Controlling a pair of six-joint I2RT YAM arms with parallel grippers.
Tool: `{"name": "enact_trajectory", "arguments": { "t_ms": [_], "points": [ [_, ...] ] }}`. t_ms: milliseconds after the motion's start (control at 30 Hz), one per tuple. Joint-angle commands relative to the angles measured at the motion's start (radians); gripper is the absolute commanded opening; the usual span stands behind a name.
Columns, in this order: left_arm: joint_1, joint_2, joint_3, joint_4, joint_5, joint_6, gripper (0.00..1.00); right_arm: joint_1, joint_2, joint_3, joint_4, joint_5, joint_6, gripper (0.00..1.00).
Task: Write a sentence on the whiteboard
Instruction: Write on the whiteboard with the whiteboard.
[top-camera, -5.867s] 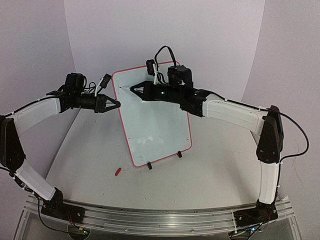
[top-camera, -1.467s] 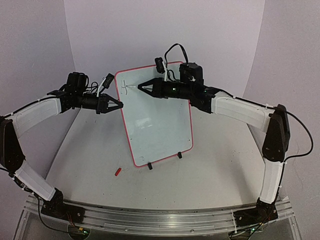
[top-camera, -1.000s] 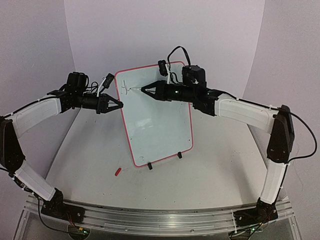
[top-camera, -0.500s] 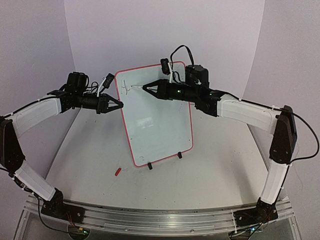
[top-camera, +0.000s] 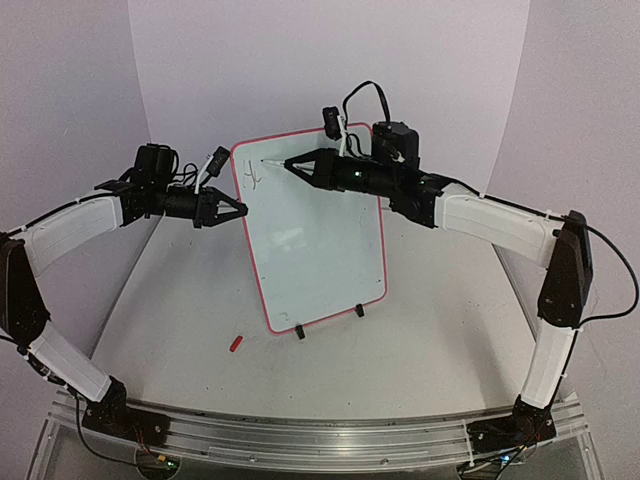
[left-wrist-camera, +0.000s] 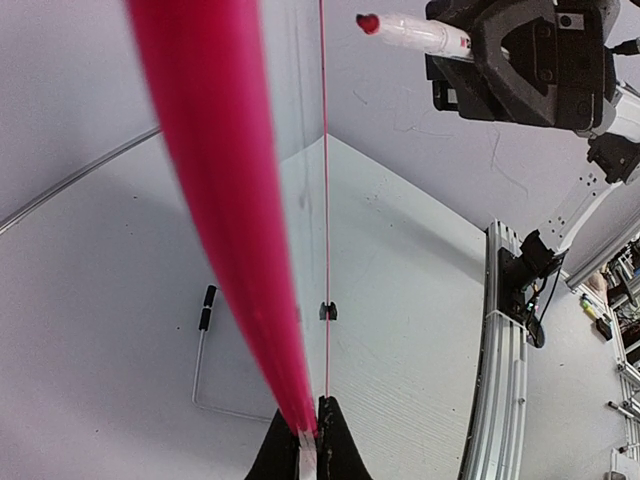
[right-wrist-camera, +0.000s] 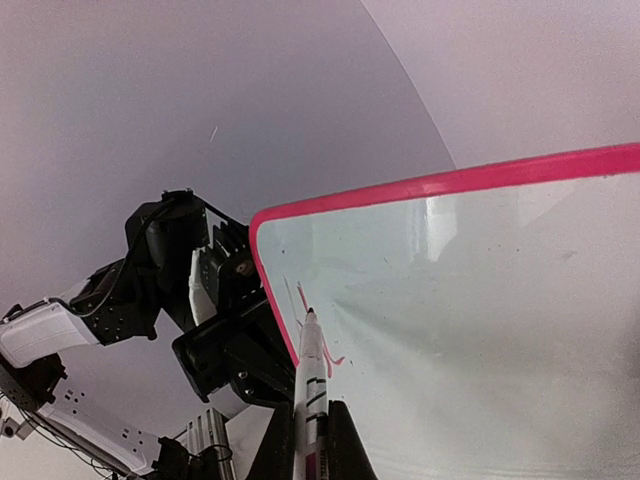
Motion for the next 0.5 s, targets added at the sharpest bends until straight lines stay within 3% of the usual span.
{"name": "enact_trajectory", "arguments": {
  "t_ms": [0, 467],
  "points": [
    [-0.049, 0.029, -0.009, -0.113, -0.065, 0.072, 0.00, -0.002, 0.030, 0.053, 0.015, 0.010, 0.001, 0.00],
    [-0.054, 0.030, -0.009, -0.117, -0.070, 0.075, 0.00, -0.002, 0.040, 0.053, -0.007, 0.030, -0.002, 0.00]
  ]
}}
